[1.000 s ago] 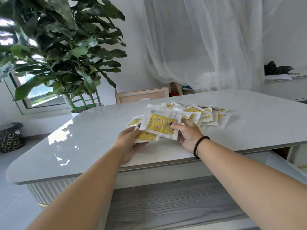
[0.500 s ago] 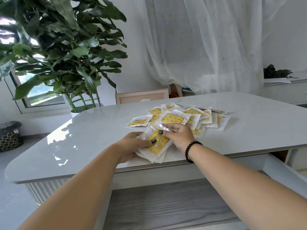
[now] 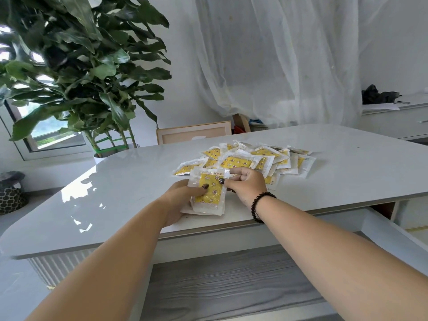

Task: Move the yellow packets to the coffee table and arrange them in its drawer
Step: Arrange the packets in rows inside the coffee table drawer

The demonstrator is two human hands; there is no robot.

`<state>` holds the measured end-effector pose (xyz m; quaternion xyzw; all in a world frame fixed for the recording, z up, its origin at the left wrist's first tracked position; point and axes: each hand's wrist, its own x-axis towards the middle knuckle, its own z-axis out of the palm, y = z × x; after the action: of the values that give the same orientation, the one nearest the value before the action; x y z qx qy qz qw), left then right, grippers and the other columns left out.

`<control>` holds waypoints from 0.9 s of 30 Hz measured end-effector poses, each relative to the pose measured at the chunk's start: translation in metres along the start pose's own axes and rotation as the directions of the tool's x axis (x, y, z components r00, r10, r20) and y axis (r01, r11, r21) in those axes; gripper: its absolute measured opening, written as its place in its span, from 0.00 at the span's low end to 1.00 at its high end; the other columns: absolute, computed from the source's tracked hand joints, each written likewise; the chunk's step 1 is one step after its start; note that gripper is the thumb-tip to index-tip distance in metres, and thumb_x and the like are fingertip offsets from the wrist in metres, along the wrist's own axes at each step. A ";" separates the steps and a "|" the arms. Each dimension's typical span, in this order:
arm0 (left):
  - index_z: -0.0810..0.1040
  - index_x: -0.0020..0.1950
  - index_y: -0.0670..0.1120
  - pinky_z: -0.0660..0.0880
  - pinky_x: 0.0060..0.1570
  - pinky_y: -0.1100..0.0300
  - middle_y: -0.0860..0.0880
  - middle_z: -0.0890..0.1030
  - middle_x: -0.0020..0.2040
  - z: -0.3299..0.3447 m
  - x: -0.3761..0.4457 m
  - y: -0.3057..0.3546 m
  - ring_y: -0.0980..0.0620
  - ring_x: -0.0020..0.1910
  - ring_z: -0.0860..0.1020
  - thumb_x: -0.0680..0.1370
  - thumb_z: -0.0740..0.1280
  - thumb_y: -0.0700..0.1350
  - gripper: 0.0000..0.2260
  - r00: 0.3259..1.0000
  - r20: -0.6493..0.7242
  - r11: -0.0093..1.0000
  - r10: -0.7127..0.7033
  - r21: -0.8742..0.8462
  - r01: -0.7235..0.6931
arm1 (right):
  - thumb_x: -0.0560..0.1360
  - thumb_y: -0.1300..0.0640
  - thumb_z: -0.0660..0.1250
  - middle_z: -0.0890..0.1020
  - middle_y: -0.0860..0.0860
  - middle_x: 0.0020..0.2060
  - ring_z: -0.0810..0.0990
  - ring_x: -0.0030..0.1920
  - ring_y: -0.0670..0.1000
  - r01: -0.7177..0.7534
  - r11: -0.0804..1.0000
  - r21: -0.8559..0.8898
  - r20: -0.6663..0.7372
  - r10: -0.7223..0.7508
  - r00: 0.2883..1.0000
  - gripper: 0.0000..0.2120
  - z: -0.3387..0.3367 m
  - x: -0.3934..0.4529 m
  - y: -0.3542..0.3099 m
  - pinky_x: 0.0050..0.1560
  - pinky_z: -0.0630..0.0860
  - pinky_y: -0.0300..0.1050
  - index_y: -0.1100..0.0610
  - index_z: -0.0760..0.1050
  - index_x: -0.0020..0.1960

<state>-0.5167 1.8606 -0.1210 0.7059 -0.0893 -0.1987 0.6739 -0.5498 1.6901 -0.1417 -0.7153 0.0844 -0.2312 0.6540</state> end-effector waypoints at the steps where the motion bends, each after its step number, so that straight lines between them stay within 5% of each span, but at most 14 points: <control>1: 0.78 0.57 0.45 0.81 0.37 0.57 0.45 0.85 0.45 -0.001 0.000 -0.002 0.48 0.39 0.84 0.77 0.68 0.35 0.10 0.999 -0.033 1.000 0.019 -0.005 -0.020 | 0.70 0.61 0.74 0.82 0.48 0.35 0.81 0.38 0.45 0.016 1.000 0.001 -0.021 -0.016 1.000 0.14 0.000 0.000 -0.001 0.47 0.77 0.39 0.57 0.78 0.55; 5: 0.77 0.56 0.39 0.82 0.32 0.54 0.43 0.83 0.46 -0.003 0.000 -0.007 0.45 0.40 0.82 0.77 0.65 0.33 0.09 0.982 -0.177 0.971 0.072 -0.211 -0.109 | 0.72 0.55 0.71 0.80 0.48 0.47 0.77 0.46 0.47 0.052 0.991 -0.121 -0.268 -0.083 0.960 0.18 -0.007 0.008 -0.004 0.46 0.73 0.40 0.52 0.73 0.60; 8: 0.76 0.61 0.38 0.82 0.32 0.54 0.41 0.82 0.53 -0.009 0.005 -0.009 0.45 0.44 0.82 0.78 0.64 0.34 0.12 0.959 -0.282 0.909 0.026 -0.393 -0.140 | 0.75 0.55 0.67 0.71 0.53 0.61 0.75 0.58 0.54 -0.015 0.937 -0.349 -0.356 -0.118 0.927 0.21 -0.008 0.020 0.002 0.54 0.76 0.49 0.52 0.68 0.66; 16: 0.74 0.63 0.38 0.80 0.45 0.50 0.39 0.81 0.57 -0.007 -0.001 -0.013 0.42 0.46 0.82 0.78 0.65 0.35 0.13 0.933 -0.359 0.914 0.006 -0.377 -0.150 | 0.67 0.41 0.73 0.75 0.55 0.63 0.71 0.64 0.59 -0.429 0.870 -0.243 -0.405 0.311 0.860 0.37 -0.006 0.049 -0.010 0.62 0.72 0.52 0.58 0.65 0.68; 22: 0.71 0.68 0.44 0.79 0.48 0.48 0.42 0.81 0.57 -0.006 -0.004 -0.012 0.40 0.52 0.82 0.76 0.67 0.38 0.20 0.926 -0.377 0.923 0.006 -0.355 -0.150 | 0.71 0.45 0.69 0.70 0.55 0.66 0.65 0.68 0.58 -0.512 0.715 -0.475 -0.496 0.263 0.828 0.30 0.012 0.055 -0.005 0.69 0.64 0.50 0.58 0.65 0.67; 25: 0.52 0.78 0.58 0.78 0.55 0.47 0.50 0.77 0.59 -0.008 0.001 -0.014 0.46 0.52 0.81 0.77 0.67 0.38 0.37 0.925 -0.379 0.938 0.038 -0.305 -0.163 | 0.76 0.55 0.63 0.75 0.56 0.62 0.68 0.66 0.58 -0.463 0.751 -0.472 -0.525 0.183 0.832 0.16 0.012 0.053 -0.002 0.67 0.66 0.50 0.58 0.72 0.62; 27: 0.44 0.75 0.68 0.77 0.57 0.45 0.51 0.74 0.65 -0.011 0.005 -0.015 0.45 0.54 0.81 0.76 0.68 0.38 0.43 0.921 -0.383 0.970 0.073 -0.189 -0.156 | 0.77 0.61 0.61 0.77 0.56 0.58 0.74 0.61 0.59 -0.382 0.805 -0.454 -0.536 0.095 0.839 0.13 0.009 0.047 0.000 0.61 0.72 0.51 0.59 0.73 0.60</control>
<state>-0.5104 1.8695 -0.1366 0.6470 0.0211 -0.0296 0.7616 -0.5042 1.6786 -0.1318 -0.7714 0.4012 -0.2832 0.4047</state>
